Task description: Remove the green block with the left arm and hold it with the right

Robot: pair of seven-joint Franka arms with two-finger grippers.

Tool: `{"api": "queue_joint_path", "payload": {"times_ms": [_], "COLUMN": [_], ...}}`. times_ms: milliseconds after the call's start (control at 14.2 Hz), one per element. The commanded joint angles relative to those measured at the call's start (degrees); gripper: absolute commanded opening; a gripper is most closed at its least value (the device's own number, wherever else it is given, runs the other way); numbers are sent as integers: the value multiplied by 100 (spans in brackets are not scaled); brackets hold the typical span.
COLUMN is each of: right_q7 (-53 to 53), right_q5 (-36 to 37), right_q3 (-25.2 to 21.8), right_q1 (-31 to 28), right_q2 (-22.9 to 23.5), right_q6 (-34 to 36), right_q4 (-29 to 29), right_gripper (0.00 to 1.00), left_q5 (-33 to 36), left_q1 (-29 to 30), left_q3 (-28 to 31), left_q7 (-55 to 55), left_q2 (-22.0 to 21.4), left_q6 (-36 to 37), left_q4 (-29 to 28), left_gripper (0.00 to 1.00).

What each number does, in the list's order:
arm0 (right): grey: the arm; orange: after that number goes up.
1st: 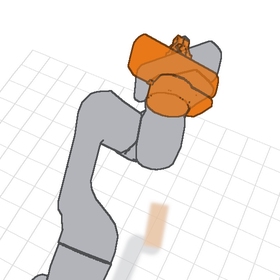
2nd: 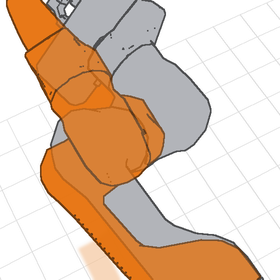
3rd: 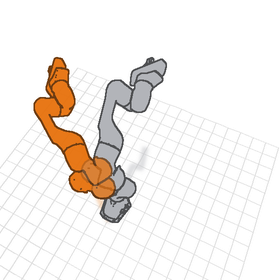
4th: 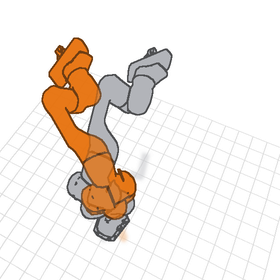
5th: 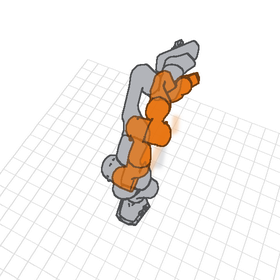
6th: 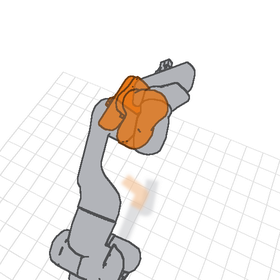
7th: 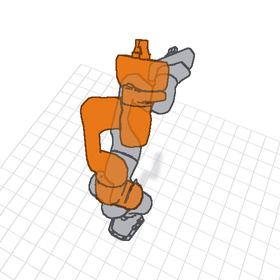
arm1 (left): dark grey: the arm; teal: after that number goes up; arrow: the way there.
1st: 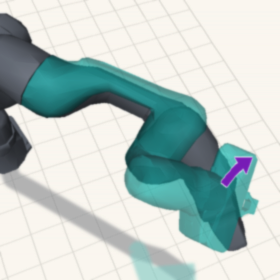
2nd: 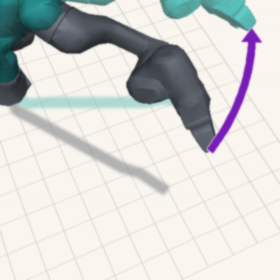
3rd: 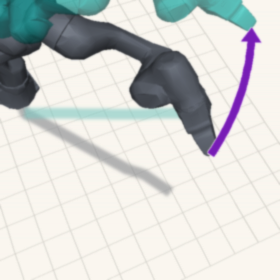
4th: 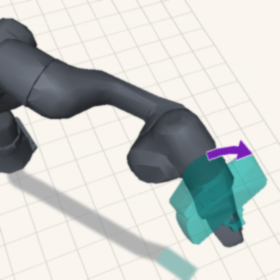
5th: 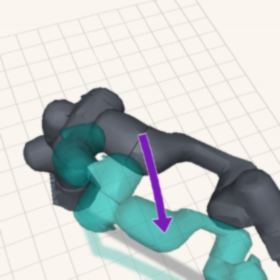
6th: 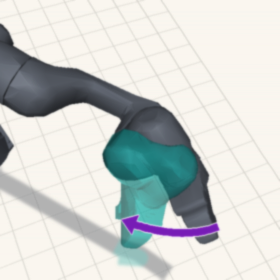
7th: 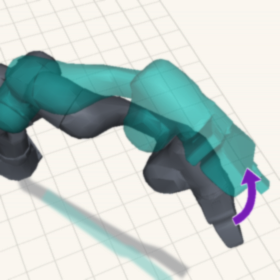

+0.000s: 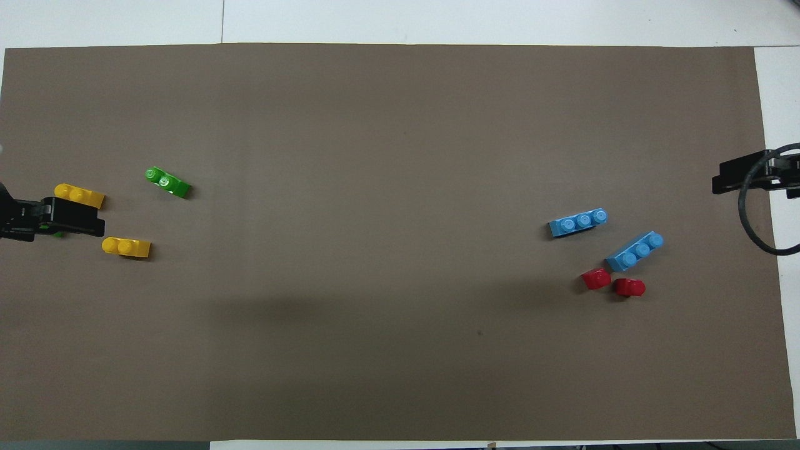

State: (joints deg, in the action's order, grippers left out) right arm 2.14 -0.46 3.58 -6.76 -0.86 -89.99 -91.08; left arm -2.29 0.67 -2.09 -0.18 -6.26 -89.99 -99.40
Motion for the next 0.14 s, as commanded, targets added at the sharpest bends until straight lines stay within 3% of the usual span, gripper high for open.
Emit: {"api": "queue_joint_path", "payload": {"times_ms": [0,71], "right_q7": [-64,-64], "right_q5": [160,152], "right_q3": [46,46], "right_q1": [-36,-36], "right_q2": [60,60], "right_q6": [-19,-19], "right_q4": [82,91], "right_gripper": [100,100], "left_q5": [-105,-105], "left_q1": [21,30], "left_q3": [24,24], "left_q7": [114,114], "left_q2": [-165,-165], "left_q6": [8,8], "left_q4": [-159,-150], "left_gripper": [100,100]}}
